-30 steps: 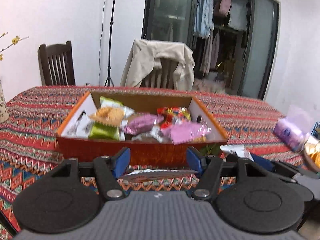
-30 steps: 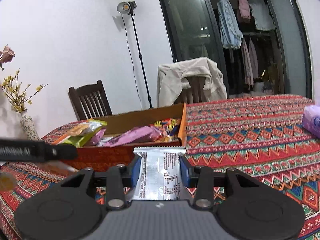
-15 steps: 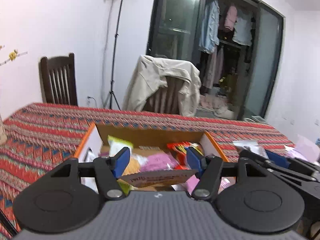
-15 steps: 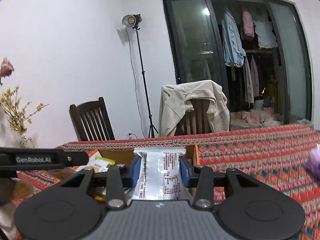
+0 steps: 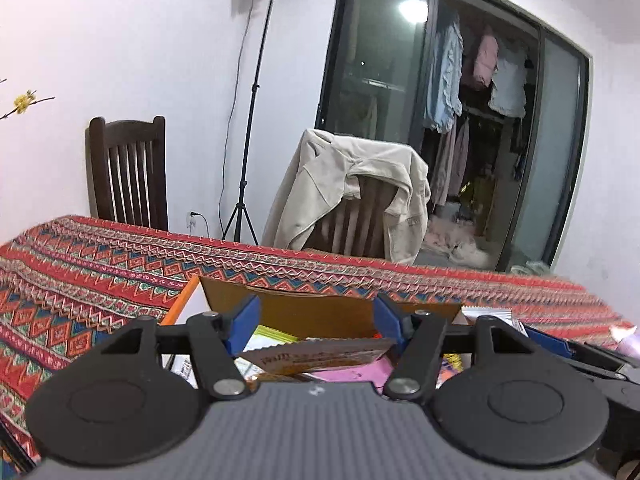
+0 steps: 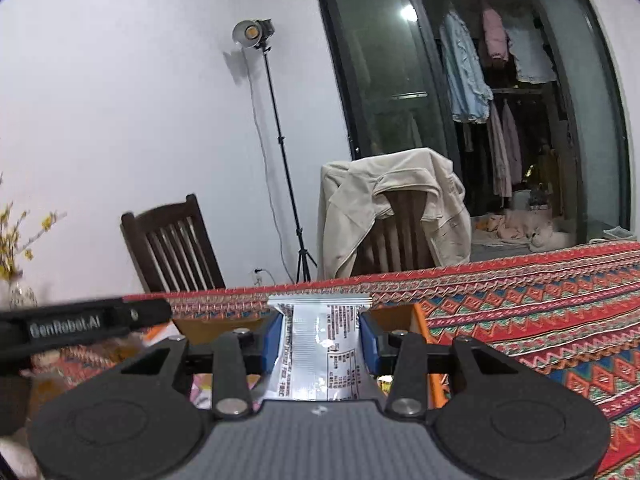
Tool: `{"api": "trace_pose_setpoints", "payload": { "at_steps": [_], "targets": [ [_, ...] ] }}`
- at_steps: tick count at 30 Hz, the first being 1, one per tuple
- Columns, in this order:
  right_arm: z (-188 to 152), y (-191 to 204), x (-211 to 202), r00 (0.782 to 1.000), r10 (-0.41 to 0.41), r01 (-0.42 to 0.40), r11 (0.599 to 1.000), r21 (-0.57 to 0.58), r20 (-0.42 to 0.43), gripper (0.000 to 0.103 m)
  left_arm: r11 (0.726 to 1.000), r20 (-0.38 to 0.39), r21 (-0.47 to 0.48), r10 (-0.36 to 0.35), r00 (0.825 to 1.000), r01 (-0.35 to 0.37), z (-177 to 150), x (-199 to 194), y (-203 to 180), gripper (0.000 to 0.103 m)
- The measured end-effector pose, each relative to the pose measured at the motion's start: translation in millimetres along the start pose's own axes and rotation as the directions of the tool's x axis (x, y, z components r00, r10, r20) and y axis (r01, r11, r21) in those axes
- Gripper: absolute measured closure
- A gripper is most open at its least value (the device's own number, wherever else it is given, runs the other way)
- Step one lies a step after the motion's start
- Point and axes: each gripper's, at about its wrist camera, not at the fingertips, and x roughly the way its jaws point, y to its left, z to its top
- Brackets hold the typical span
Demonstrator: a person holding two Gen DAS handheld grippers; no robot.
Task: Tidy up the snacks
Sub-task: 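Carry both white packets into the box with the left and right tools, then open both tools in the box and withdraw them from the box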
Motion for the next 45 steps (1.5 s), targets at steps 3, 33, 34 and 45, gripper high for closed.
{"api": "trace_pose_setpoints", "payload": {
  "at_steps": [3, 33, 34, 45],
  "targets": [
    [-5, -2, 8, 1.0, 0.003, -0.003, 1.0, -0.004, -0.023, 0.063, 1.0, -0.023, -0.007, -0.004, 1.0, 0.004, -3, 8, 4, 0.038],
    [-9, 13, -98, 0.997, -0.05, 0.049, 0.999, -0.024, -0.052, 0.0, 1.0, -0.023, 0.012, -0.004, 1.0, 0.004, -8, -112, 29, 0.0],
    [-14, 14, -110, 0.997, -0.049, 0.048, 0.999, -0.022, -0.055, 0.0, 1.0, -0.035, 0.014, -0.01, 0.999, 0.011, -13, -119, 31, 0.0],
    [-73, 36, -194, 0.994, -0.018, 0.017, 1.0, -0.003, -0.103, 0.0, 0.999, -0.077, 0.026, -0.046, 0.996, 0.048, -78, -196, 40, 0.0]
  ]
}}
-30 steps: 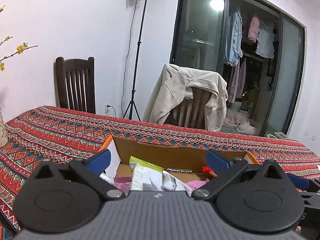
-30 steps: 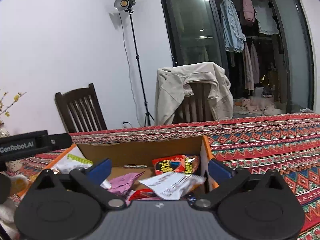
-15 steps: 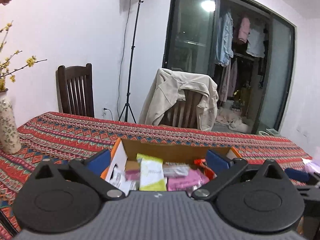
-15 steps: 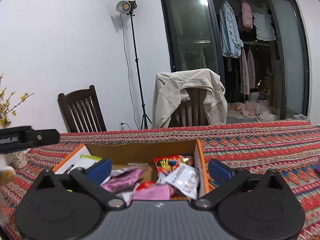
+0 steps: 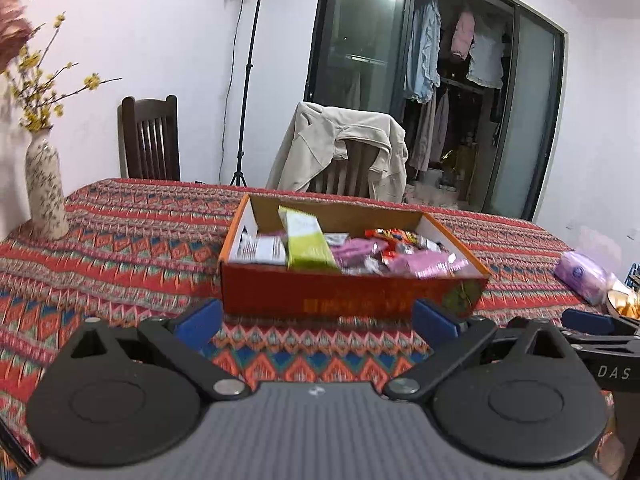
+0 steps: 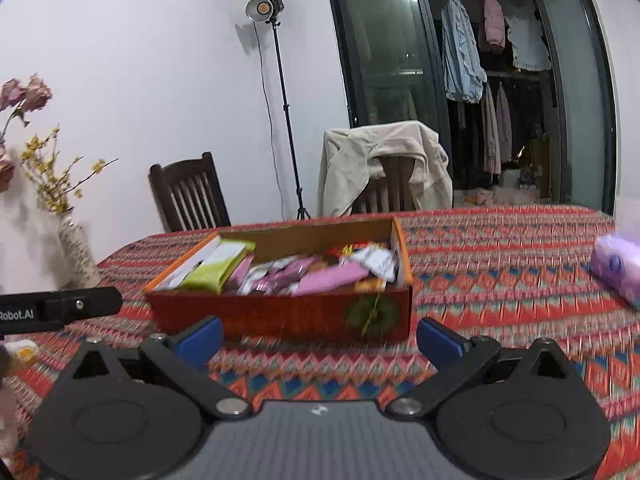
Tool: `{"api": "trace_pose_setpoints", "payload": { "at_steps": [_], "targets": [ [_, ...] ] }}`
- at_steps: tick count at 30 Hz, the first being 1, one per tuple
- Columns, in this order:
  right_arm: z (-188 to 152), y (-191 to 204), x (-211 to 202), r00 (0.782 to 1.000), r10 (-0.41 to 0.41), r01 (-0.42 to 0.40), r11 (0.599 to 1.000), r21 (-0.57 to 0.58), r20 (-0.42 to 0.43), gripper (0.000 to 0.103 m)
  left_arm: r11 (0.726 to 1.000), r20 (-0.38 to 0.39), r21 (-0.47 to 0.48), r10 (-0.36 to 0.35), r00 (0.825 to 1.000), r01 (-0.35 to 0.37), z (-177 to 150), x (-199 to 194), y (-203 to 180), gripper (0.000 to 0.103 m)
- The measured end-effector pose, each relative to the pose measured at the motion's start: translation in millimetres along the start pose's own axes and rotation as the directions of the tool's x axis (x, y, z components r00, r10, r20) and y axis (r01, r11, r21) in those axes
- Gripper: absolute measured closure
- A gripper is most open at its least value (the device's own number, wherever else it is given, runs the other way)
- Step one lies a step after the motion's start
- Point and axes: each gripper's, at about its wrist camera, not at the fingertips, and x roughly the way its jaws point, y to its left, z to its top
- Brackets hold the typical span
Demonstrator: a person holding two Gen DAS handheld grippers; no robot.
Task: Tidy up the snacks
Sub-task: 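Open both tools in the box and withdraw them from the box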
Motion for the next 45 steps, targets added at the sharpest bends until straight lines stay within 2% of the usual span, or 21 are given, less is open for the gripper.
{"api": "trace_pose_setpoints", "payload": {
  "at_steps": [4, 8, 16, 45],
  "targets": [
    [-19, 5, -10, 1.0, 0.003, -0.003, 1.0, 0.011, -0.026, 0.0, 1.0, -0.013, -0.003, 0.003, 1.0, -0.003, -18, -12, 1, 0.0],
    [-29, 5, -18, 0.999, 0.009, -0.008, 1.0, 0.026, -0.047, 0.0, 1.0, -0.027, -0.016, -0.001, 1.0, 0.0, -23, -18, 5, 0.0],
    [-29, 8, -25, 0.999, 0.0, 0.001, 1.0, 0.023, -0.038, 0.0, 1.0, -0.005, -0.014, 0.013, 1.0, -0.013, -23, -27, 10, 0.0],
    [-28, 8, -12, 0.999, 0.001, 0.0, 1.0, 0.018, -0.053, 0.0, 1.0, -0.021, -0.005, -0.015, 1.0, 0.014, -27, -16, 10, 0.0]
  ]
}}
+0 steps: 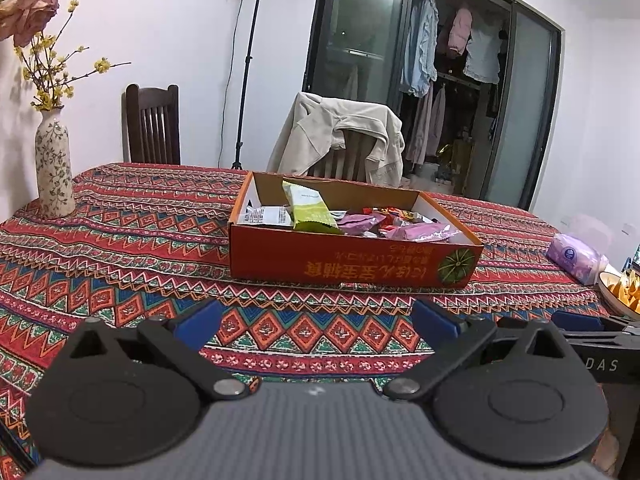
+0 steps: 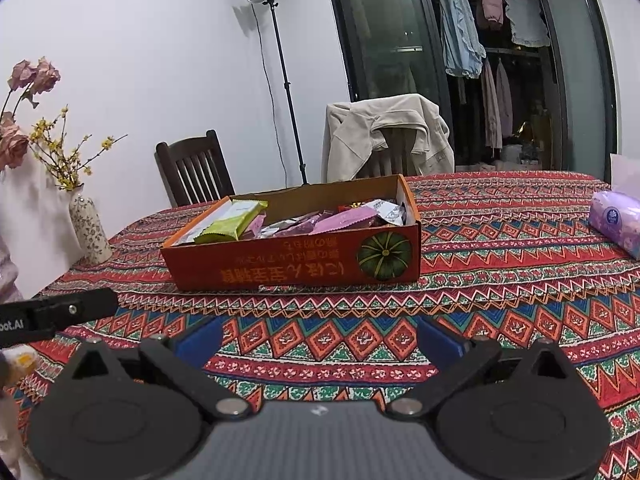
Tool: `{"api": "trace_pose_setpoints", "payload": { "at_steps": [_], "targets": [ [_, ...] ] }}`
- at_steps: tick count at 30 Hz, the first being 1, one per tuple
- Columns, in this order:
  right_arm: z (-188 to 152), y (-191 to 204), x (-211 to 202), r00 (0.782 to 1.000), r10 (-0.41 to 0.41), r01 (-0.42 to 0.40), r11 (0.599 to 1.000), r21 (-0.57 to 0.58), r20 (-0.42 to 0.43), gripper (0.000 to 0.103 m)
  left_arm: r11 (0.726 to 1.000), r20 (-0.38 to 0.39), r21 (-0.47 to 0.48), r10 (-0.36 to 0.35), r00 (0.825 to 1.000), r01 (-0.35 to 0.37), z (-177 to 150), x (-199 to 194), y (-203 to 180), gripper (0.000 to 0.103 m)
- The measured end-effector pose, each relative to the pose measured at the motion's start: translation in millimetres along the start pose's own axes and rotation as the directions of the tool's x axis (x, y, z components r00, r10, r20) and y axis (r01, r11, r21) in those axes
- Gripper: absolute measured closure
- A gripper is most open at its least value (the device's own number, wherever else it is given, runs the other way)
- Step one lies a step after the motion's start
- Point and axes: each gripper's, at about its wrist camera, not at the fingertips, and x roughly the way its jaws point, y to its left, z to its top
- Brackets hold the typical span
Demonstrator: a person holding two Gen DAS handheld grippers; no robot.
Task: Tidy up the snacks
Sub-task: 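Open both tools in the box and withdraw them from the box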
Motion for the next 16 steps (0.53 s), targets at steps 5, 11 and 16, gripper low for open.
{"api": "trace_pose_setpoints", "payload": {
  "at_steps": [5, 11, 16],
  "targets": [
    [-1, -1, 3, 1.0, 0.004, -0.004, 1.0, 0.0, -0.002, 0.0, 1.0, -0.006, -0.008, -0.013, 1.0, 0.013, -1, 3, 2, 0.0],
    [-1, -5, 7, 1.0, -0.001, 0.001, 1.0, 0.005, -0.009, 0.0, 0.999, -0.031, -0.029, -0.039, 0.999, 0.039, -2, 9, 5, 0.0],
    [-3, -8, 11, 1.0, 0.0, 0.0, 1.0, 0.013, -0.017, 0.0, 0.999, -0.013, -0.031, -0.015, 1.0, 0.015, -4, 11, 6, 0.0]
  ]
}}
